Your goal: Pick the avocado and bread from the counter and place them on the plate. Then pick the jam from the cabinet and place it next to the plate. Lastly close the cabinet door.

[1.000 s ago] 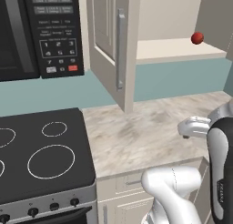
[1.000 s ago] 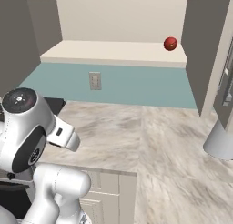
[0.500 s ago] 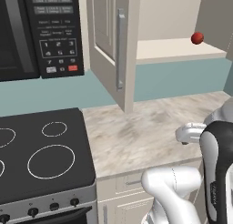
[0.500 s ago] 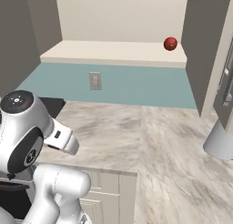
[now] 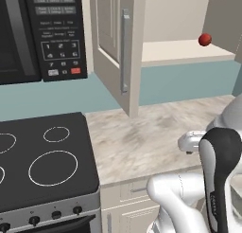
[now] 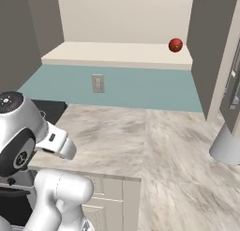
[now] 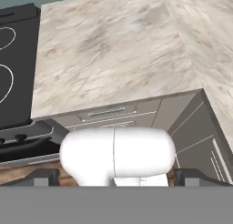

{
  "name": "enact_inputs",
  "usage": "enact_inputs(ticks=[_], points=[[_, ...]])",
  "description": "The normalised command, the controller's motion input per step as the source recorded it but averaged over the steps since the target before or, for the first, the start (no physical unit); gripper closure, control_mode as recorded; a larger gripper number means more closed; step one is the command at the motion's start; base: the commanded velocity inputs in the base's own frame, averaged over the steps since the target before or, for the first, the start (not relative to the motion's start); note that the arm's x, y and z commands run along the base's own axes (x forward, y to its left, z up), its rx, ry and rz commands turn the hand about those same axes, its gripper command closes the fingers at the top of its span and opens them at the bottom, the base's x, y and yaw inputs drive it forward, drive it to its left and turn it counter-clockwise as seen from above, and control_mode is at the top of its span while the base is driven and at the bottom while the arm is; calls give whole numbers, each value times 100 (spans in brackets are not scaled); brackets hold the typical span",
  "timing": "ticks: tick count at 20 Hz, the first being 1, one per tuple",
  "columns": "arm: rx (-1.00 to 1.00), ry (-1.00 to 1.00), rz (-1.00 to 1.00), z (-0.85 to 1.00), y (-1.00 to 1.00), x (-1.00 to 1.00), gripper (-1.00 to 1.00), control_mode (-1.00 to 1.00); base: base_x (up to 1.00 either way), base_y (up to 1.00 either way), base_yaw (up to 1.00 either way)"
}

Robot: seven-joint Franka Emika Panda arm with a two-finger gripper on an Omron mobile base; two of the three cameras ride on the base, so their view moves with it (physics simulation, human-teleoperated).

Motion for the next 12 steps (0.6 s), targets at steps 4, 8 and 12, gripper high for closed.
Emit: enact_inputs(ticks=[4, 8, 12], points=[[-10, -29, 0, -5, 21, -67, -100, -100, 0, 0, 0], [-11, -23, 0, -3, 27, -52, -100, -100, 0, 0, 0], [-14, -16, 0, -7, 39, -21, -100, -100, 0, 0, 0]])
